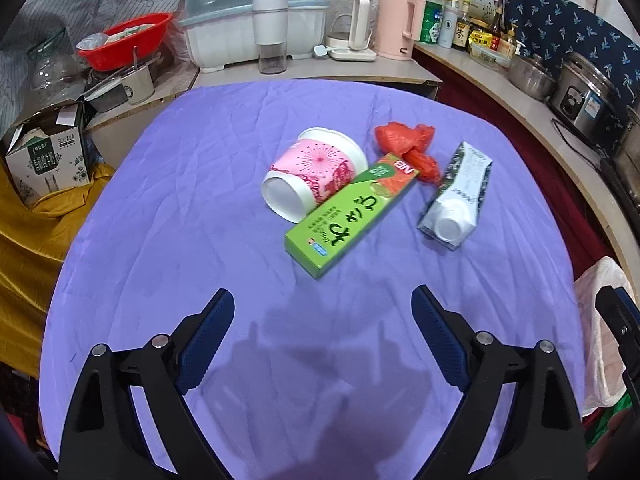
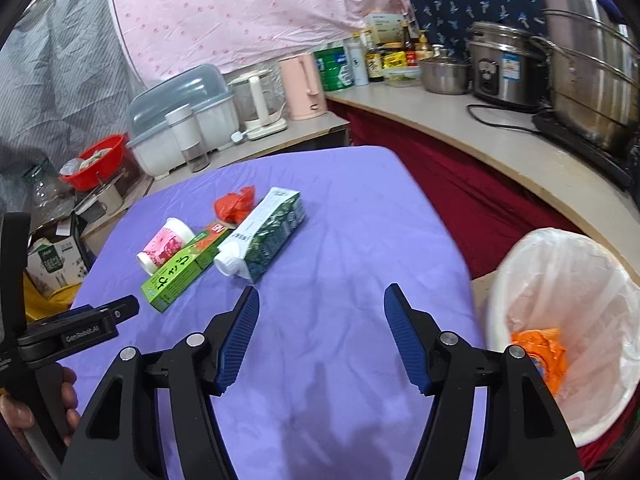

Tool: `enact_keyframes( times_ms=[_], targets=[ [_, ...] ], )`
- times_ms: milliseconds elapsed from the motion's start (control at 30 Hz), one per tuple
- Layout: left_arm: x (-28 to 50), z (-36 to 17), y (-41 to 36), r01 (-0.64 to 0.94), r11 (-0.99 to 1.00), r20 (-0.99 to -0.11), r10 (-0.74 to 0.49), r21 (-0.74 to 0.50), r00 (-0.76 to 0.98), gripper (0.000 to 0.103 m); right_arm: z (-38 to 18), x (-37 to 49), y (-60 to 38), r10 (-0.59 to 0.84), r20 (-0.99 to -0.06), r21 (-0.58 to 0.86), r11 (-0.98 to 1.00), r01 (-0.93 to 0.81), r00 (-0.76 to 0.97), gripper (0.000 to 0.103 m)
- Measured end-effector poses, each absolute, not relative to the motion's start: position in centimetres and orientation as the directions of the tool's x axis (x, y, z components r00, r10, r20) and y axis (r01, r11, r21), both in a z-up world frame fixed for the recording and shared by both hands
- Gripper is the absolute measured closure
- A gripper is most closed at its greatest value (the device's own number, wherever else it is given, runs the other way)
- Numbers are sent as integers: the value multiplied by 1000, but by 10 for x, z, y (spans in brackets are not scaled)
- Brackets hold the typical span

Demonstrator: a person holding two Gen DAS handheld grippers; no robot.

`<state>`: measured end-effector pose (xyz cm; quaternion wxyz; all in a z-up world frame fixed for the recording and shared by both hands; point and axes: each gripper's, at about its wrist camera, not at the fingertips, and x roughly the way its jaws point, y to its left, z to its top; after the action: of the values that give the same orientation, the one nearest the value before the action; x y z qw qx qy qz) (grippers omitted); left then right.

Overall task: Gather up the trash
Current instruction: 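Move both tools back to the cup, green box and carton on the table, then grasp the green NB box with the left tool while the right grasps the milk carton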

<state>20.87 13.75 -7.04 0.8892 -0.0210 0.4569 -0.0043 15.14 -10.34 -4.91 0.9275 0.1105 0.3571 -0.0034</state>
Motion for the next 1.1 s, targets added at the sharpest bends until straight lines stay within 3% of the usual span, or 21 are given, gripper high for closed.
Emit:
enact_keyframes(
  times_ms=[667, 767, 867, 1000, 1100],
  targets=[
    [278, -117, 151, 75, 995, -840, -100, -71, 534, 14, -83, 262, -41, 149, -699, 238, 971, 30, 700, 36],
    [282, -120, 147, 87, 992, -843, -123, -90, 524, 15, -85, 276, -39, 148, -701, 242, 970, 37, 697, 32],
    [283, -122, 141, 104, 988, -844, -149, -111, 515, 22, -89, 286, -38, 153, -707, 255, 966, 47, 690, 32],
    [279, -124, 133, 127, 982, -847, -183, -137, 500, 39, -93, 297, -35, 154, -716, 262, 963, 58, 681, 32],
    [275, -124, 129, 139, 977, -845, -207, -159, 493, 45, -96, 301, -33, 149, -722, 253, 966, 58, 675, 32]
  ],
)
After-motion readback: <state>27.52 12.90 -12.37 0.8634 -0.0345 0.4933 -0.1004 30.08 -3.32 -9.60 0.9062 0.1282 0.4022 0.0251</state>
